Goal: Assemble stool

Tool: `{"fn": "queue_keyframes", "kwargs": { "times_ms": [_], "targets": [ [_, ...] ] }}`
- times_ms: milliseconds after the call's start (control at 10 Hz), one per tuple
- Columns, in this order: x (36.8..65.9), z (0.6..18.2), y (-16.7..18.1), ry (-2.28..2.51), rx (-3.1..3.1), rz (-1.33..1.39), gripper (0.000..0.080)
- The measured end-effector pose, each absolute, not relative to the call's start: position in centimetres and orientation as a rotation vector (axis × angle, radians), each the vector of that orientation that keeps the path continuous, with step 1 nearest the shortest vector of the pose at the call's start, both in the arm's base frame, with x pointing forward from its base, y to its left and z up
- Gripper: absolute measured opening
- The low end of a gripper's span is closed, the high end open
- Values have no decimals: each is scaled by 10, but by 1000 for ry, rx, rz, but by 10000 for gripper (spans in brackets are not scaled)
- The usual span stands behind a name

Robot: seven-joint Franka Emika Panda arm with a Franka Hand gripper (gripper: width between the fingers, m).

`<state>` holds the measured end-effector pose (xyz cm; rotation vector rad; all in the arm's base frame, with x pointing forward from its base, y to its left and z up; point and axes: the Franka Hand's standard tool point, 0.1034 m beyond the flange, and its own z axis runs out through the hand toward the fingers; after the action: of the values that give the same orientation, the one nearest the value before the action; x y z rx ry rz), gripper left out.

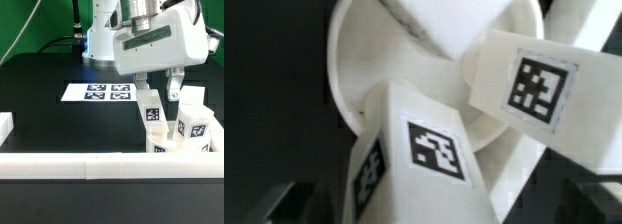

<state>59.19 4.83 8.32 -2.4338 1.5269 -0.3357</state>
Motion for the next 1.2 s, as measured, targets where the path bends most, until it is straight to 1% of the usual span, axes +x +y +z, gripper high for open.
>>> {"fn": "queue_keyframes", "kwargs": {
  "times_ms": [100, 300, 500, 800, 900, 1200],
  "targets": [
    [592, 88, 47, 1466, -2475, -322, 646],
    [597, 109, 34, 1323, -2547, -327, 648],
    [592, 118, 19, 1328, -2543, -342, 648],
    [592, 116, 21, 1234, -2603, -350, 648],
    [593, 113, 23, 966, -2754, -366, 648],
    [593, 111, 30, 501, -2922, -396, 648]
  ]
}}
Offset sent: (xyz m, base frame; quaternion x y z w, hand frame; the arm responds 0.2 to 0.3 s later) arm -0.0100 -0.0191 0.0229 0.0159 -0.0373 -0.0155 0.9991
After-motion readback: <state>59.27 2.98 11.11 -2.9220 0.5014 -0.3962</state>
